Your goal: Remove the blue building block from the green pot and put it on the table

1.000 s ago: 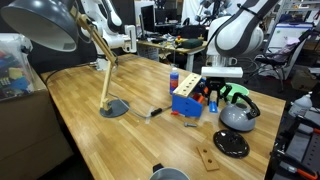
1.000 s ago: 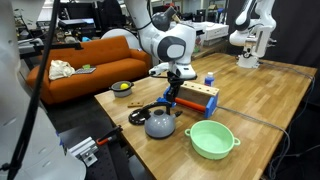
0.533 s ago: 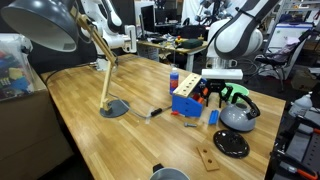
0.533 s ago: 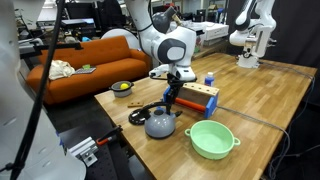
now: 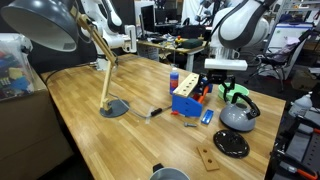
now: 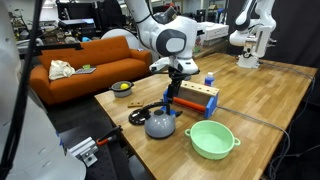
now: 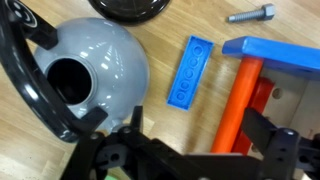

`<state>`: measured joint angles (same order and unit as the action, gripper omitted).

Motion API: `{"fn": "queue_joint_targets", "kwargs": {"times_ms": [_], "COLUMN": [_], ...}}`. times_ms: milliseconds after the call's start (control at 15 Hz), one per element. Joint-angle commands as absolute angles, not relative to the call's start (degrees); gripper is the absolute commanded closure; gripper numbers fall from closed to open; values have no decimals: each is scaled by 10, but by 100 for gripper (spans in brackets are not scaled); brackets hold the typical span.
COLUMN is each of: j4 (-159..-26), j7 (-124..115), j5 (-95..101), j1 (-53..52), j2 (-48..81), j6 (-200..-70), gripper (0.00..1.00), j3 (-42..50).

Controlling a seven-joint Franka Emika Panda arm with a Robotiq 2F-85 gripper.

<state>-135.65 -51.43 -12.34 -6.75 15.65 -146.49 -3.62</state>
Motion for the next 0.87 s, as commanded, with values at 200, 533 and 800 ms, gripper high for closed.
{"fn": "queue_joint_targets", "kwargs": {"times_ms": [200,533,800], "j4": [-1423,-1471,-1471], "j7": [-466,-454,-454], "j5": [-183,-196,-196], "j1": [-48,-41,-41], "j2": [41,-23,-22], "j6": [-1461,-1460,-1460], "gripper": [0,0,0], "j3": [-35,-37,-37]}}
